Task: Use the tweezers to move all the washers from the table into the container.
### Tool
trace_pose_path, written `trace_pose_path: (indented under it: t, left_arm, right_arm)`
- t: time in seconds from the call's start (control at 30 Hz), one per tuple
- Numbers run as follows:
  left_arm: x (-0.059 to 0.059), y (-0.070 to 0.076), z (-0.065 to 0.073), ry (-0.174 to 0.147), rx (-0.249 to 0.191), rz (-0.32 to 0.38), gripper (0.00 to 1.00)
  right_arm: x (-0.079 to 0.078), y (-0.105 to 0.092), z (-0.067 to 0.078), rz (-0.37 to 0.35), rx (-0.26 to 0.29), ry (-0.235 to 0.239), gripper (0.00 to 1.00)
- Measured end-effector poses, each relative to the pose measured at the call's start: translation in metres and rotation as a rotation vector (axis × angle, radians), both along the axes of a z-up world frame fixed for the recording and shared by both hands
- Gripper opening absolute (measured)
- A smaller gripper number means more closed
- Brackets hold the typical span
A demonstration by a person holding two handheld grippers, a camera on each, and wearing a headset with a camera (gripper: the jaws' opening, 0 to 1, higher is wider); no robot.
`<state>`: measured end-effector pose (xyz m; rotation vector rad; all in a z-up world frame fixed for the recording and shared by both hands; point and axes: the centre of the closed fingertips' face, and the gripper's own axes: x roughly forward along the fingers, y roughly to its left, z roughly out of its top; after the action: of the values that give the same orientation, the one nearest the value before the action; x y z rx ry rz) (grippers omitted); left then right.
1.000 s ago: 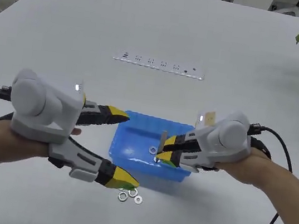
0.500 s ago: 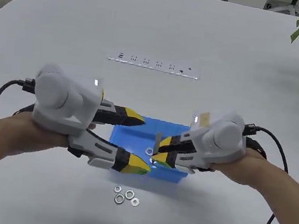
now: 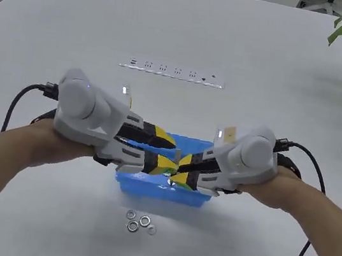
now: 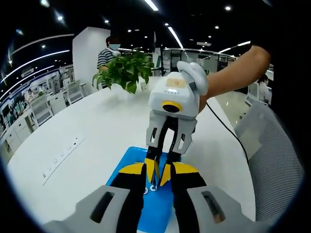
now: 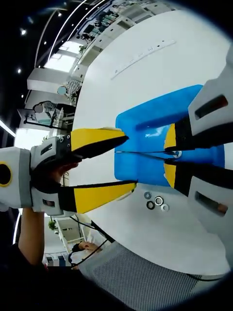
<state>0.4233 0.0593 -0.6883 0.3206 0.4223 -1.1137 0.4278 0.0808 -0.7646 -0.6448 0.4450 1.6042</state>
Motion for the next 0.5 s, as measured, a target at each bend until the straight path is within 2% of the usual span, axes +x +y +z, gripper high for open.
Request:
trace_pose_path:
  t: [0.3,0.5]
  left_arm:
    - [0.0052,-0.0035,-0.0019,-0.022,0.01,-0.021,0.13]
    - [0.006,-0.0044,-0.0036,-0.022,0.013,-0.031,0.07]
  right_arm:
    - [-0.0004,0.0005,0.0001,0.004,-0.004,-0.001,0.1]
    - [-0.0002,-0.0012,0.0007,0.001,-0.004,-0.001,0.1]
